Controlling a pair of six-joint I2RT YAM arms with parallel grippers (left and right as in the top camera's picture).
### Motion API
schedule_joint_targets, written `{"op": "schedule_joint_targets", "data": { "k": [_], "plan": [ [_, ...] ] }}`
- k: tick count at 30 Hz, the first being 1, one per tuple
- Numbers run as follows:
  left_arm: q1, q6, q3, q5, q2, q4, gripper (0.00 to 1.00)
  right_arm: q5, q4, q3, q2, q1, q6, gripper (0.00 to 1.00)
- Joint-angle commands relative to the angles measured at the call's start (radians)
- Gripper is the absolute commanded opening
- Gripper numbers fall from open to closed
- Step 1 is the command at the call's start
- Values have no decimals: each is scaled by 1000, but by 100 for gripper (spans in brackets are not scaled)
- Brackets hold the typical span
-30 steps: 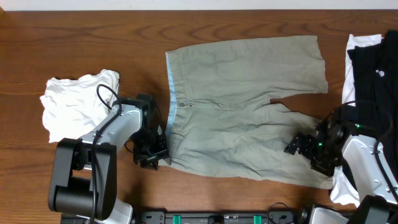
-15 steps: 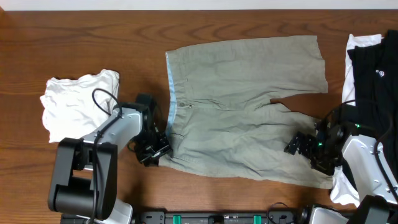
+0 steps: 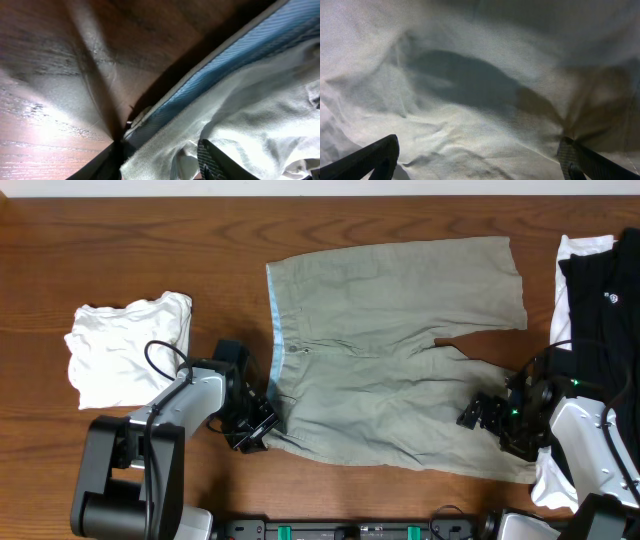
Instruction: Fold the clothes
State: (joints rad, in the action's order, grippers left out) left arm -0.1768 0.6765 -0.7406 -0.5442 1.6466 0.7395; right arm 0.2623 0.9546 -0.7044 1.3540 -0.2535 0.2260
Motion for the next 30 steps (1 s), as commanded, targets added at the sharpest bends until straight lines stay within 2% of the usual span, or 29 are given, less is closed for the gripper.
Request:
{"op": "schedule_joint_targets", "data": {
  "k": [1,6,9,15,19,30],
  "plan": [
    [-4,-27,43,53,46,29,51,7,-2,2,-2,-1,-19,99],
    [-4,-101,43,-18,46,126,55,7,-11,2,-2,-1,-22,99],
    [-4,-100,43,-55,46,134,56,7,-11,2,-2,-1,-22,99],
    [-3,-96,43,-35,46,-11,55,7,-10,2,-2,-1,-26,99],
    [-3,-68,43,41,46,-80,54,7,-9,2,-2,-1,-26,99],
    [-3,-69,43,93,45,-90,28,7,-9,2,-2,-1,-26,99]
  ]
}}
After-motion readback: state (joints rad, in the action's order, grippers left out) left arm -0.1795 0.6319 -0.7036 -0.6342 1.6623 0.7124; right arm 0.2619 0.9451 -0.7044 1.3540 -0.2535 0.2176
